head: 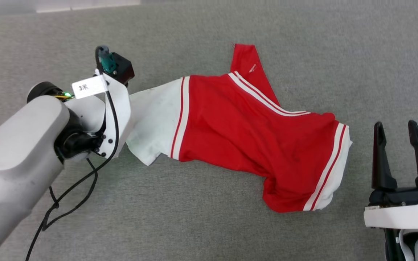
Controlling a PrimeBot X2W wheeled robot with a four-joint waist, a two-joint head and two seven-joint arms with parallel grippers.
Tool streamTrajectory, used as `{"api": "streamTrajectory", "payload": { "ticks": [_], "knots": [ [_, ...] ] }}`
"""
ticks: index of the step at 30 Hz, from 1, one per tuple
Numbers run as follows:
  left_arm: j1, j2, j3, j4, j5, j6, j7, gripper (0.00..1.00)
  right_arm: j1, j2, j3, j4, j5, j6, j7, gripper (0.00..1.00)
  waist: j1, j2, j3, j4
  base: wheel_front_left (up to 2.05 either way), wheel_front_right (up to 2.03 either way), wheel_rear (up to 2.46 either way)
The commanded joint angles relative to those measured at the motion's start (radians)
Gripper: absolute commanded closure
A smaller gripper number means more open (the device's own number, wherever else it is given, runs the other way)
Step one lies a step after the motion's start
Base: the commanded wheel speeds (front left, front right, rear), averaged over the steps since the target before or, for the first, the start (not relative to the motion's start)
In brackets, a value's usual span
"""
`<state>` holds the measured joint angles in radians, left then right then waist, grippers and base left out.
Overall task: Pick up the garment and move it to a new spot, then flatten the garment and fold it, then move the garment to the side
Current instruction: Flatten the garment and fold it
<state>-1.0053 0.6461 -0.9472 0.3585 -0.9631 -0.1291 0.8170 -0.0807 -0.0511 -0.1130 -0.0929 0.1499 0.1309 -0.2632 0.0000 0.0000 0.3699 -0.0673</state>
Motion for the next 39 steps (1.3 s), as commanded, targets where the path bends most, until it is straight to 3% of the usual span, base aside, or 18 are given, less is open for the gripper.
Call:
{"api": "streamTrajectory", "payload": {
  "ticks": [1, 12, 17, 21, 22, 23, 30, 39],
  "knots": [
    [-0.005, 0.013, -0.007, -0.014, -0.005, 0.000, -0.013, 1.00, 0.013, 0.002, 0.000, 0.004, 0.000, 0.000, -0.002, 0.00, 0.0000, 0.0000, -0.036, 0.024, 0.00, 0.00, 0.00],
    [0.136, 0.137, -0.046, -0.048, -0.082, 0.008, -0.059, 1.00, 0.052, 0.002, 0.010, 0.015, 0.000, 0.000, -0.002, 0.00, 0.0000, 0.0000, -0.100, 0.049, 0.00, 0.00, 0.00],
    [0.211, 0.149, -0.057, 0.012, -0.108, 0.024, -0.076, 1.00, 0.055, 0.002, 0.008, 0.021, 0.002, 0.000, -0.002, 0.00, 0.0000, 0.0000, -0.096, 0.033, 0.00, 0.00, 0.00],
    [0.262, 0.123, -0.070, 0.066, -0.119, 0.022, -0.100, 1.00, 0.057, 0.002, 0.007, 0.025, 0.006, 0.000, -0.002, 0.00, 0.0000, 0.0000, -0.099, 0.027, 0.00, 0.00, 0.00],
    [0.263, 0.117, -0.068, 0.078, -0.118, 0.021, -0.115, 0.83, 0.059, 0.002, 0.005, 0.027, 0.006, 0.000, -0.002, 0.00, 0.0000, 0.0000, -0.102, 0.028, 0.00, 0.00, 0.00],
    [0.257, 0.113, -0.063, 0.086, -0.111, 0.021, -0.132, 0.00, 0.062, 0.002, 0.003, 0.029, 0.006, 0.000, -0.002, 0.00, 0.0000, 0.0000, -0.106, 0.030, 0.00, 0.00, 0.00],
    [0.148, 0.124, -0.015, 0.070, -0.108, 0.010, -0.174, 0.00, 0.071, 0.002, -0.009, 0.030, -0.002, 0.000, -0.002, 0.00, 0.0000, 0.0000, -0.132, 0.060, 0.00, 0.00, 0.00],
    [0.042, 0.156, -0.006, 0.059, -0.103, 0.014, -0.082, 0.00, 0.047, 0.002, 0.006, 0.021, 0.002, 0.000, -0.002, 0.00, 0.0000, 0.0000, -0.111, 0.050, 0.00, 0.00, 0.00]
  ]
}}
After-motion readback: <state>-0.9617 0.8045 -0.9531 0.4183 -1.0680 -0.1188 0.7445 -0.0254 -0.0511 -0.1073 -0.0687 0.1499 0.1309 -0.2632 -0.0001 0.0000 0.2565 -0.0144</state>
